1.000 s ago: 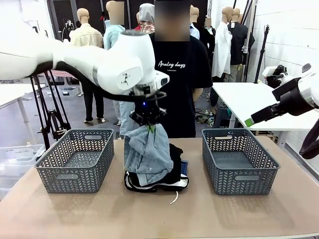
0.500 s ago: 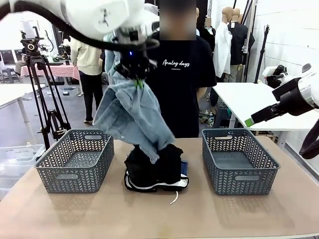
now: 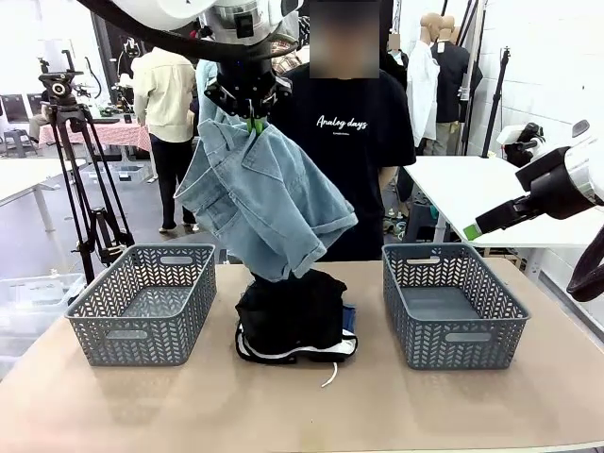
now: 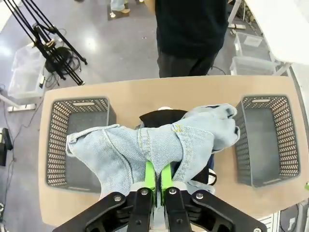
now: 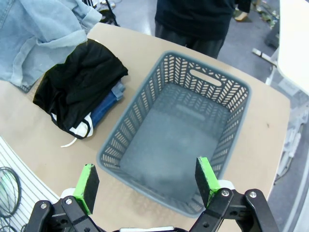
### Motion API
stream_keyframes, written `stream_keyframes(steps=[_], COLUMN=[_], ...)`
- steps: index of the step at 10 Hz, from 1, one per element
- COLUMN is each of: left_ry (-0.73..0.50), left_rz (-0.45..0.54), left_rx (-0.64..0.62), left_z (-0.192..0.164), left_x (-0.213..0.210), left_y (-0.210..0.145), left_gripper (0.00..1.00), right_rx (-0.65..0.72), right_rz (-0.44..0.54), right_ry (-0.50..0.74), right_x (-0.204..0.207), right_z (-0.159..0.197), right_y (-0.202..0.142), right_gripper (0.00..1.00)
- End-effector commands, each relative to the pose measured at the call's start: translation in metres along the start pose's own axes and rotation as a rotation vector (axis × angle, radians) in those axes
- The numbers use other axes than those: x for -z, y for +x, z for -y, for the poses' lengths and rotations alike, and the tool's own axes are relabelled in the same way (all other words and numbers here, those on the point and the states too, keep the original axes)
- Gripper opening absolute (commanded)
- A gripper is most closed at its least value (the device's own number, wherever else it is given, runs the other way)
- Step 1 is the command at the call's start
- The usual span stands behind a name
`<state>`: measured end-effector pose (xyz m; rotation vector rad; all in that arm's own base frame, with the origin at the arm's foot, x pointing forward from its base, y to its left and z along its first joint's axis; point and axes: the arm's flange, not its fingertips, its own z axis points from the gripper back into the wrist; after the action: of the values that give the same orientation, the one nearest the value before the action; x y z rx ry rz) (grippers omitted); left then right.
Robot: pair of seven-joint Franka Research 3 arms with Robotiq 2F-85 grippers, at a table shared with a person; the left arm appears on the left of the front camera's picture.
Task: Sort the tops and bottoms.
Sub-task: Lift clothes from the center of the table with your left hand, then sort the clothes according to human instructions.
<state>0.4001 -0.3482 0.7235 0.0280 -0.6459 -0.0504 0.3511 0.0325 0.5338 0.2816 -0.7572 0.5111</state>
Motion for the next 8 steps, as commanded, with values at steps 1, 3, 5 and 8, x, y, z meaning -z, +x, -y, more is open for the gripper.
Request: stream_keyframes(steps=[1,3,5,8], left_ry=[-0.005,-0.005,-0.005,-0.005], left_rz=[-0.001,-0.001,-0.001,-0.001], left_rx=[-0.008,-0.008,-0.008,-0.008], left_z=[-0.0038,-0.0038,-0.0038,-0.0038], left_x=[-0.0004,-0.0004,-0.0004,-0.0004], left_y=[0.0012,0.0012,0.0012,0.0012], left_gripper=[0.00,0.00,0.00,0.00], right_rx=[0.007,0.007,0.007,0.007], right_rz=[0.006,0.006,0.006,0.006], right_ry=[0.016,0.016,0.016,0.016], right_x=[0.0018,0.0018,0.0018,0.0018], right_z=[0.0012,0.0012,0.0012,0.0012], right_y=[-0.0001,-0.0001,-0.0001,-0.0001], right_gripper=[1.00,1.00,1.00,1.00])
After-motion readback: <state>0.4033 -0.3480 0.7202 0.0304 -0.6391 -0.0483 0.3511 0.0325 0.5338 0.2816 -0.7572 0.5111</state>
